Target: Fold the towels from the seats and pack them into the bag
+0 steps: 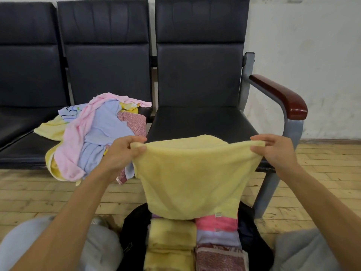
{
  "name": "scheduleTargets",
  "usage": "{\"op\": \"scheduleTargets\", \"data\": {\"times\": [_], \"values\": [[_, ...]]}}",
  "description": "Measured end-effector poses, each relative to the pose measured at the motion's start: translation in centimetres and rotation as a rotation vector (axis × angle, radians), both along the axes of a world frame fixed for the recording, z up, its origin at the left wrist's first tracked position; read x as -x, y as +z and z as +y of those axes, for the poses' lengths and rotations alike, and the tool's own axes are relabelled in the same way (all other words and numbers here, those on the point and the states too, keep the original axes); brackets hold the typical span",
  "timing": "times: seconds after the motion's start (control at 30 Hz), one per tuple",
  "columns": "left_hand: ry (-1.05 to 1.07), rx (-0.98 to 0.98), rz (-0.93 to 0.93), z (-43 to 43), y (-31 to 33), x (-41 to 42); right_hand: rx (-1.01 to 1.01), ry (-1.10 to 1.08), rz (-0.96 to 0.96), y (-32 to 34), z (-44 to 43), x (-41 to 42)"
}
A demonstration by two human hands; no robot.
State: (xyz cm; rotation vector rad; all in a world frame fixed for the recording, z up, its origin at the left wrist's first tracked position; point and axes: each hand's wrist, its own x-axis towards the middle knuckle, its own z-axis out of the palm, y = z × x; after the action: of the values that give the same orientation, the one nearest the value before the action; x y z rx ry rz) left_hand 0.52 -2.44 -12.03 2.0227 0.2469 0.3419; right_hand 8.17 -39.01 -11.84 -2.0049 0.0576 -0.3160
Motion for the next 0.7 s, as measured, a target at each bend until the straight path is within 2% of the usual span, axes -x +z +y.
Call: {"op": "scheduleTargets", "data": {"times": [0.13,0.3,0.37,0.5,0.63,0.7], "values": [[-0.034,-0.418,0.072,-0.1,-1.2,-0.5,0.36,-0.049,-0.146,-0.4,-0.5,-0.1],[0.067,-0.628,-0.071,0.6,-1.8,-1.0,0.52,0.022,-0.188,-0.7,-0.1,-0.5],[0.121,-0.579,-0.127,0.8,-1.8,-1.1,0.484,0.063,-0.184,-1.0,0.2,-0.7],[0.166,-0.407,-0.15,0.4,-1.4,-0.5,0.291,0.158,0.007,-1.8,0.7,-0.3],[0.101,-0.165,-0.06,-0.7,-1.3,-0.1,0.343,0.24,0.028,-2.4,1.2,0.0],[0.041,0.002,-0.011,-1.4,-0.9,0.1,0.335,0.322,0.115,-2.3,1.7,0.2]]}}
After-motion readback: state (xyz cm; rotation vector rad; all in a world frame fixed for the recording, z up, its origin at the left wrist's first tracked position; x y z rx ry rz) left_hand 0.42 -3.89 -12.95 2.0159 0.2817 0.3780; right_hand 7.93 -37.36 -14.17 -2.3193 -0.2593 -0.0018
